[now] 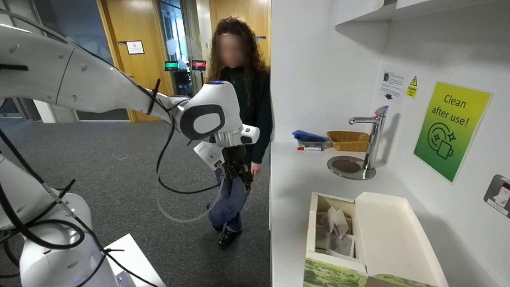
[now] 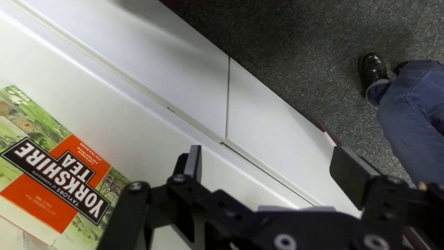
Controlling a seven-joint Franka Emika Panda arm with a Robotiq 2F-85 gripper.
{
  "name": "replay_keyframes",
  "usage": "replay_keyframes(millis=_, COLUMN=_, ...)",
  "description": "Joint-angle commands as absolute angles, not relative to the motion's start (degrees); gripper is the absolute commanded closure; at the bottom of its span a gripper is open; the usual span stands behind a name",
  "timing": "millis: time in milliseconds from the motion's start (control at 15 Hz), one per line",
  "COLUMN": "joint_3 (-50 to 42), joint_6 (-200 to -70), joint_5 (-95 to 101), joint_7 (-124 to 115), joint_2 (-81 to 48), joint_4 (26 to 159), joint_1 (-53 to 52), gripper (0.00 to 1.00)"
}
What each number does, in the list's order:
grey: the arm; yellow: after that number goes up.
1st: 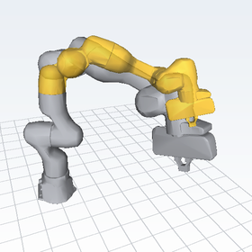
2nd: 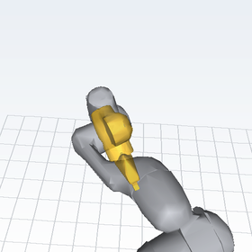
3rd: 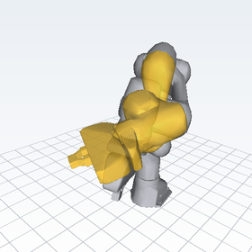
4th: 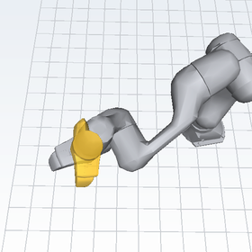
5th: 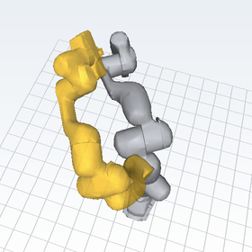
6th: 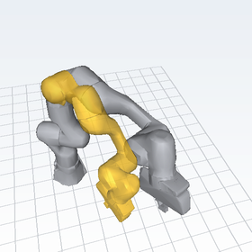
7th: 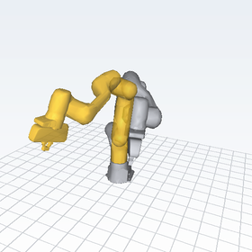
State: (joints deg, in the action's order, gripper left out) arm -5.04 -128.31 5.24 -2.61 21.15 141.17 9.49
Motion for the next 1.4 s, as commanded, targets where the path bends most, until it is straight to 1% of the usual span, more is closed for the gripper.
replay_keyframes(millis=0, joint_3=-6.3, joint_6=-127.4, joint_5=3.5, joint_7=-3.4, joint_2=20.8, joint_4=138.4, joint_1=9.5, gripper=0.00)
replay_keyframes(millis=533, joint_3=-7.4, joint_6=-126.6, joint_5=3.6, joint_7=-9.7, joint_2=19.3, joint_4=135.9, joint_1=11.6, gripper=0.00)
replay_keyframes(millis=1333, joint_3=-10.7, joint_6=-124.2, joint_5=-0.2, joint_7=-9.7, joint_2=11.6, joint_4=129.5, joint_1=12.1, gripper=0.00)
